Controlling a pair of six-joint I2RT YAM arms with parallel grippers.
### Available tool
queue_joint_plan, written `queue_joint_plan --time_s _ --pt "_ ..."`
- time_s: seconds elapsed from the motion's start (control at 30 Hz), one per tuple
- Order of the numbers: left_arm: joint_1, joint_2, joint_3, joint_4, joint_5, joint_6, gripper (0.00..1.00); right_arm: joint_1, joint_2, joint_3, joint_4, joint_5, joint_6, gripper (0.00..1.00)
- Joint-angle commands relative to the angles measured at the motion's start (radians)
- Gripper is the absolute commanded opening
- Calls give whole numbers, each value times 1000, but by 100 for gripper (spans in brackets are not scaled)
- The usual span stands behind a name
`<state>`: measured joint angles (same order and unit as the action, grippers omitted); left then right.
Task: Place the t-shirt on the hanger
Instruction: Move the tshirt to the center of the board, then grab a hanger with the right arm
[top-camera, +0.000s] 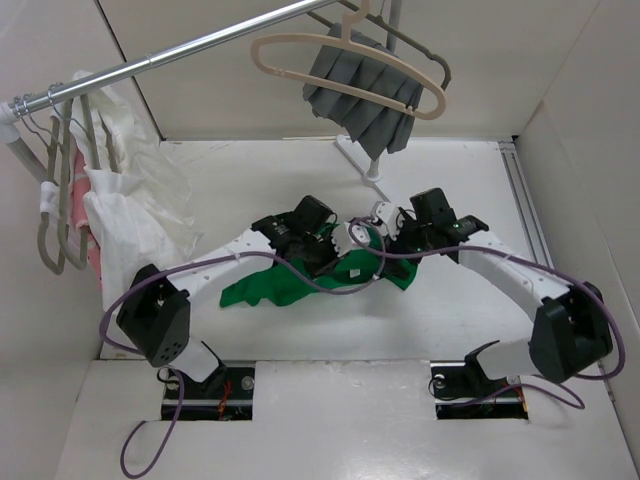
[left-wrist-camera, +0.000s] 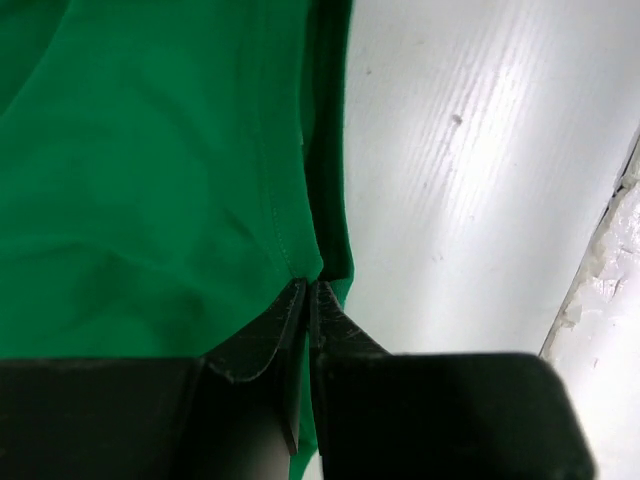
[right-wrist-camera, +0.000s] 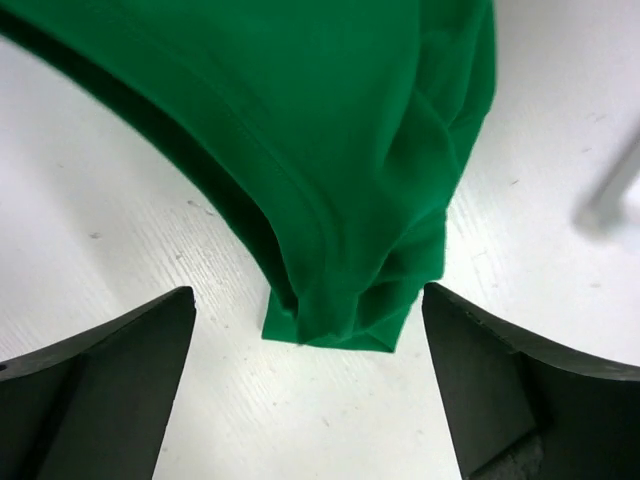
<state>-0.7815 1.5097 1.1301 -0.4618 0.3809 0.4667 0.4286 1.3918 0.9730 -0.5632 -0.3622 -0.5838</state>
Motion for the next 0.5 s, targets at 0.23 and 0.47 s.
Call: queue_joint_plan --time_s 0.23,0.47 --pt "122 -120 -39 -8 70 -118 0 264 -163 212 -150 105 -40 100" --pt "163 -141 -59 2 88 -137 0 346 -99 635 -290 -200 -102 100"
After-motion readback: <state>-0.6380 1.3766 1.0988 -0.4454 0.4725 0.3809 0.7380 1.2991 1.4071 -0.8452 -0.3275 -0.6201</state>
